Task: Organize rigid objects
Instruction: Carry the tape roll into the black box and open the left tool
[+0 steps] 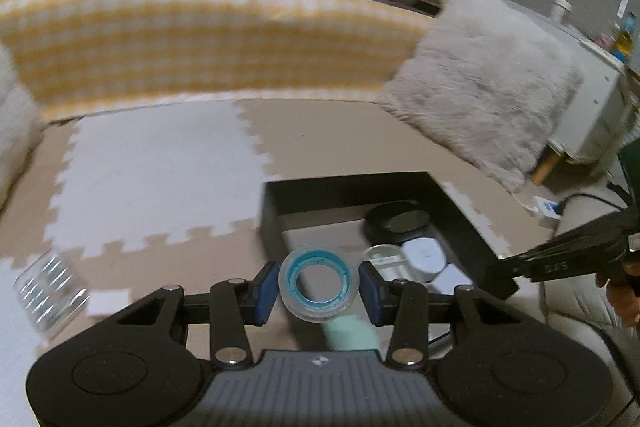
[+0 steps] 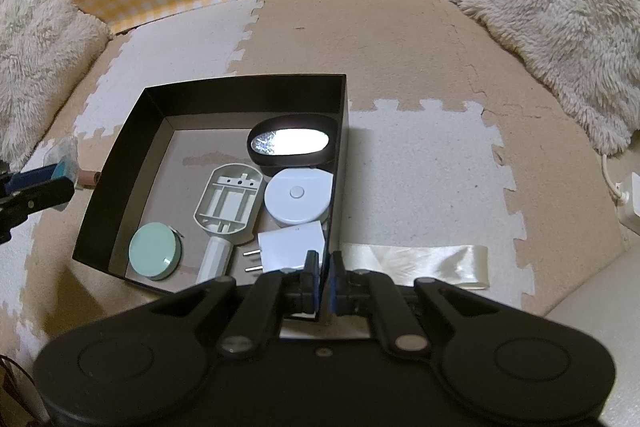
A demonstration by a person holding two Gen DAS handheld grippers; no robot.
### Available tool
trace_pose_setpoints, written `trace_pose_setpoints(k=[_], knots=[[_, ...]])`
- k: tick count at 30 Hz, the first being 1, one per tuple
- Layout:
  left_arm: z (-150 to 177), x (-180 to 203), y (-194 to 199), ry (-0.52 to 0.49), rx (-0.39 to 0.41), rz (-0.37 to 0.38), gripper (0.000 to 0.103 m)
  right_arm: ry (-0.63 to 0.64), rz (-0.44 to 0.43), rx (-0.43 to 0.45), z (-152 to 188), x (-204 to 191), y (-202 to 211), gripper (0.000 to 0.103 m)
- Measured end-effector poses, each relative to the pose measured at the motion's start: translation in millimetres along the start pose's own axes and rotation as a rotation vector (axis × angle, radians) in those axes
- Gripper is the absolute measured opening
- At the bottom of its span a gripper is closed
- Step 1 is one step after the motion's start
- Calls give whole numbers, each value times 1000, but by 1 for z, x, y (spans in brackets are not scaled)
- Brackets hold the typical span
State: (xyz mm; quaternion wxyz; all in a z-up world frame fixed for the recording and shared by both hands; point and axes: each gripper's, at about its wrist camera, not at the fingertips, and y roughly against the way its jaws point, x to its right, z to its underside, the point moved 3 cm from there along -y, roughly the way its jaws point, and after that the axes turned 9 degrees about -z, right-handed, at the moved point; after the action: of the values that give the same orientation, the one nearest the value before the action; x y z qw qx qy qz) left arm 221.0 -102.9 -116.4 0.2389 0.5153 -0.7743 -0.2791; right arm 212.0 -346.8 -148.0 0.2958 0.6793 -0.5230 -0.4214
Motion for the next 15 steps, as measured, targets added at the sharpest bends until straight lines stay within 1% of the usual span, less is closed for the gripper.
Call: trace_pose_setpoints(k=[4,6,11,15], knots=[[-12,21,-15,-72,-10,6,44,1,0,-1,0,0,0,5],[-18,28,-27,-92,-22,3,44,2,-1,0,0,0,0,5],[-32,42,-61,-77,-65,-7,44,0,-2,0,0,0,0,5],[-39,46,-84,-55,-97,-18,44,-4,-9,1,0,1,1,5]])
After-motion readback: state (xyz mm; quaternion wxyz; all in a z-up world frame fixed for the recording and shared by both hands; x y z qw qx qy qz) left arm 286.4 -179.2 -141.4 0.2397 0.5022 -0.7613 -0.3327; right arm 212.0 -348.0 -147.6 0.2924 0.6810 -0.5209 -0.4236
